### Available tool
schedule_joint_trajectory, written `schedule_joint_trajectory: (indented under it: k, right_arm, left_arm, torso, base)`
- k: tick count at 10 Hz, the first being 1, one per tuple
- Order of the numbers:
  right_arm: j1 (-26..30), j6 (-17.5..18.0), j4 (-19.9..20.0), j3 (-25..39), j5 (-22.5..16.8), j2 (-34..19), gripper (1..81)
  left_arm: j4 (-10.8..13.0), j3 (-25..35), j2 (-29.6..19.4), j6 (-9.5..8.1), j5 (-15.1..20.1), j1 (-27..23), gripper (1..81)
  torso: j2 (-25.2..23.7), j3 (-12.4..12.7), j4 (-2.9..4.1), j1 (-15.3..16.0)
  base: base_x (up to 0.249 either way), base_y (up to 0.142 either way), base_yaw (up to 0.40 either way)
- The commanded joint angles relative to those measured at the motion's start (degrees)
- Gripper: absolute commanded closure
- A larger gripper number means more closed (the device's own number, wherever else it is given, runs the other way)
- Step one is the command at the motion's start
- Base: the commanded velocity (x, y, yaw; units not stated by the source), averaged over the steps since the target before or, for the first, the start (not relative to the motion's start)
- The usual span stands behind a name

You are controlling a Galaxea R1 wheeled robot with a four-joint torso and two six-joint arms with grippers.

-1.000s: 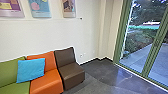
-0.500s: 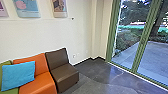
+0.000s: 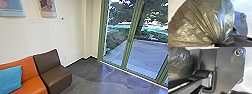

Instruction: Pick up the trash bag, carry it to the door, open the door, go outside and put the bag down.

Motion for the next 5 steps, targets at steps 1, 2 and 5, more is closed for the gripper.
schedule_joint_trajectory:
  k: [1, 2, 5]
  right_arm:
    - [2.97, -0.29, -0.19, 0.09, -3.49, 0.06, 1.0]
    - [2.89, -0.29, -0.19, 0.09, -3.49, 0.14, 1.0]
    - [2.88, -0.29, -0.19, 0.09, -3.49, 0.14, 1.0]
  left_arm:
    - [0.23, 0.08, -0.30, 0.44, 3.10, -3.24, 81.1]
    - [0.31, 0.08, -0.30, 0.44, 3.10, -3.24, 81.1]
    - [0.23, 0.08, -0.39, 0.44, 3.10, -3.32, 81.1]
  torso:
    - [0.00, 0.00, 0.00, 0.00]
    - [0.00, 0.00, 0.00, 0.00]
    - [0.00, 0.00, 0.00, 0.00]
  base:
    - [0.000, 0.000, -0.303]
    - [0.000, 0.000, -0.344]
    - [0.000, 0.000, -0.363]
